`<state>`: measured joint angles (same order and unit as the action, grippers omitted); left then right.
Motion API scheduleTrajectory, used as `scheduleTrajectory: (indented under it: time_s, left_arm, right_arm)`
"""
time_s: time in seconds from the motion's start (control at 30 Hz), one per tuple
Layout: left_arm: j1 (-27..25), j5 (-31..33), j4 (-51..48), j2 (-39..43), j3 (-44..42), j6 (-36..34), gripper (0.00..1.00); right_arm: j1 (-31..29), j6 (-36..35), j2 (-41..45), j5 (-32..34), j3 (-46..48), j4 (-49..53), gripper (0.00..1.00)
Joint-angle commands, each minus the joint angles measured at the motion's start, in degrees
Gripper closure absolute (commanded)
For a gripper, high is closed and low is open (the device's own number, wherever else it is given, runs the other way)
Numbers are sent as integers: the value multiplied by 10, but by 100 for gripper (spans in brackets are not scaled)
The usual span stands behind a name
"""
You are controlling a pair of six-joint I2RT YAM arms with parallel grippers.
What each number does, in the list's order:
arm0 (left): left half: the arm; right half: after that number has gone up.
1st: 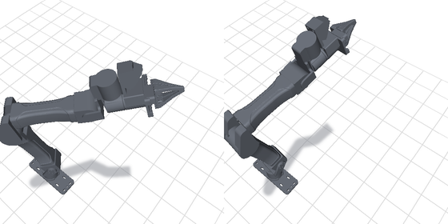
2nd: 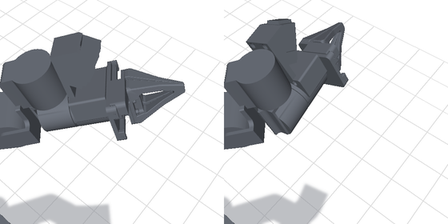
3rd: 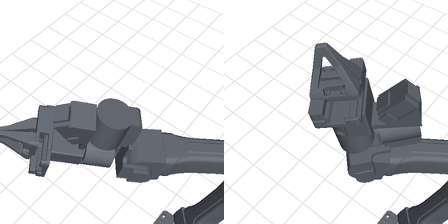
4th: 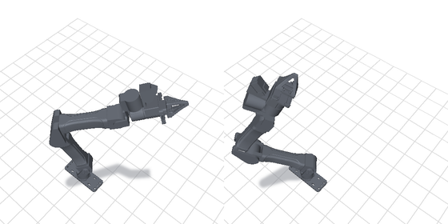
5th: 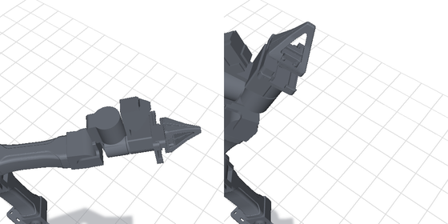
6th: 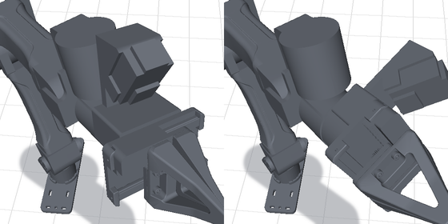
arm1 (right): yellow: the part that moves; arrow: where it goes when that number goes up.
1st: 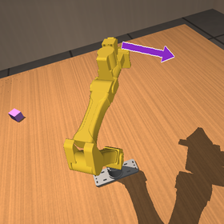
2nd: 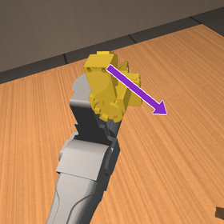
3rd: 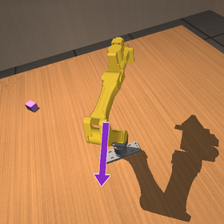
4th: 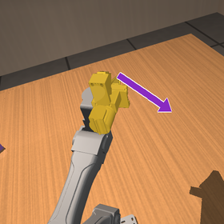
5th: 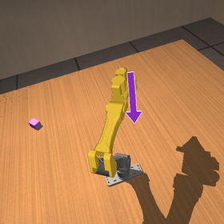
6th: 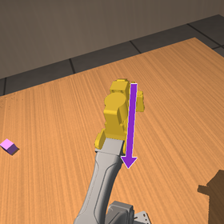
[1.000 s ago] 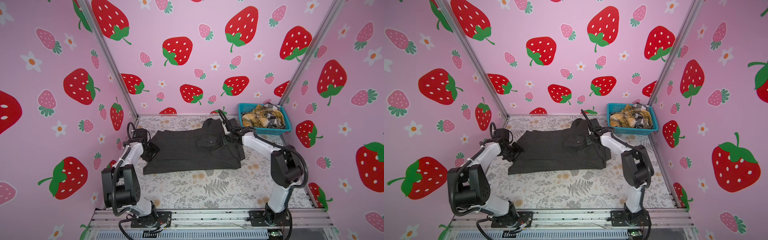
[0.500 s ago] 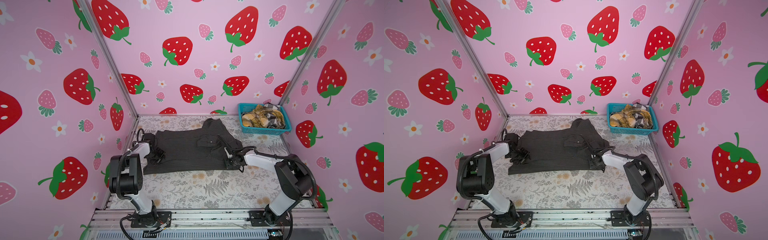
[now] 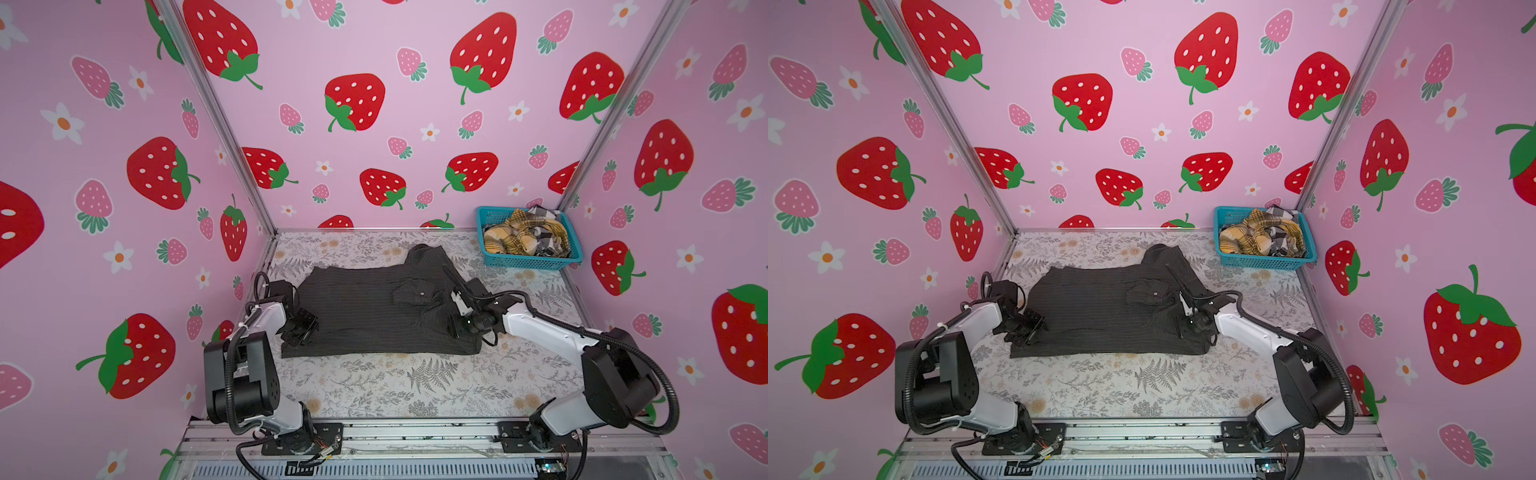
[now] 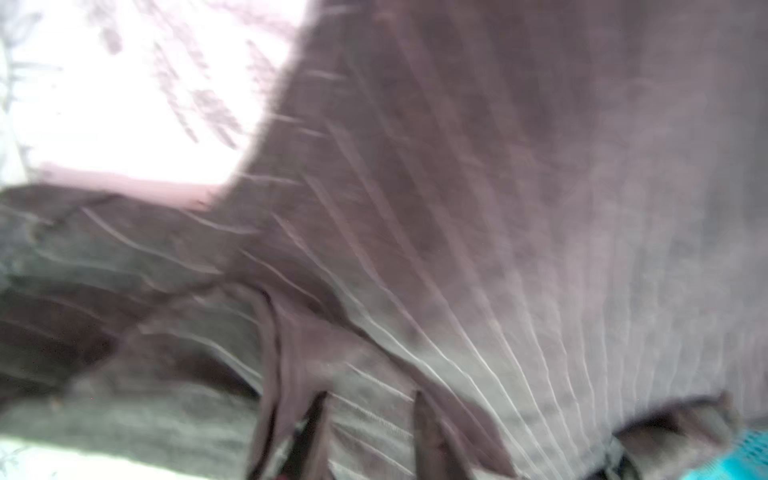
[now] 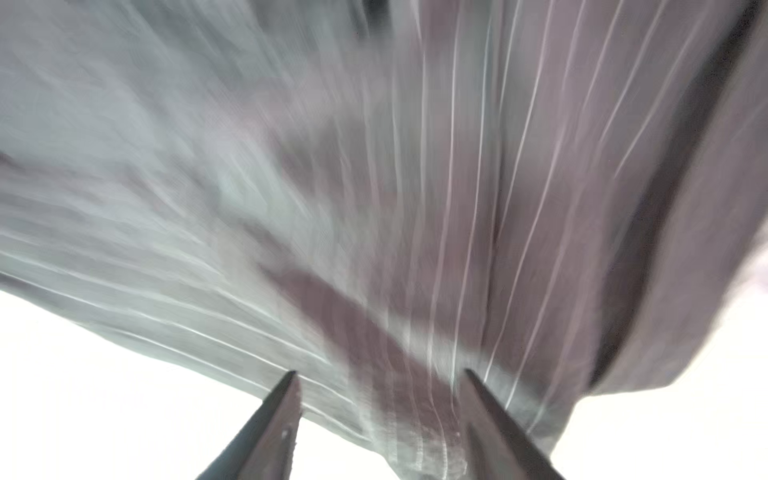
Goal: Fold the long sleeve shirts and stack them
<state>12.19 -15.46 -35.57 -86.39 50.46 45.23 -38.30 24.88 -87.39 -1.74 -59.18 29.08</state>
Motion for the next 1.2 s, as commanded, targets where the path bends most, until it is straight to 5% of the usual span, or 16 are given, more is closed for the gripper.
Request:
scheduleTrajectory:
  time_s: [0.0,0.23,0.6,0.9,1.17]
  left_arm:
    - [-38,-32,-16,16,95,-40,54]
    - [-164,-26,6,56,182,-109,34]
    - [-332,97,24,40,222,-128,41]
    - [-362,125,16,9,237,-129,41]
    - [-363,121,24,9,248,-119,35]
  right_arm:
    - [11,-33,-71,30,-128,12,35]
    - [54,-73,-252,-48,-280,-9,40]
    - [60,-108,-377,-87,-374,-14,48]
    - [60,-111,-355,-100,-391,-15,97]
    - [48,-58,-235,-132,-329,-32,100]
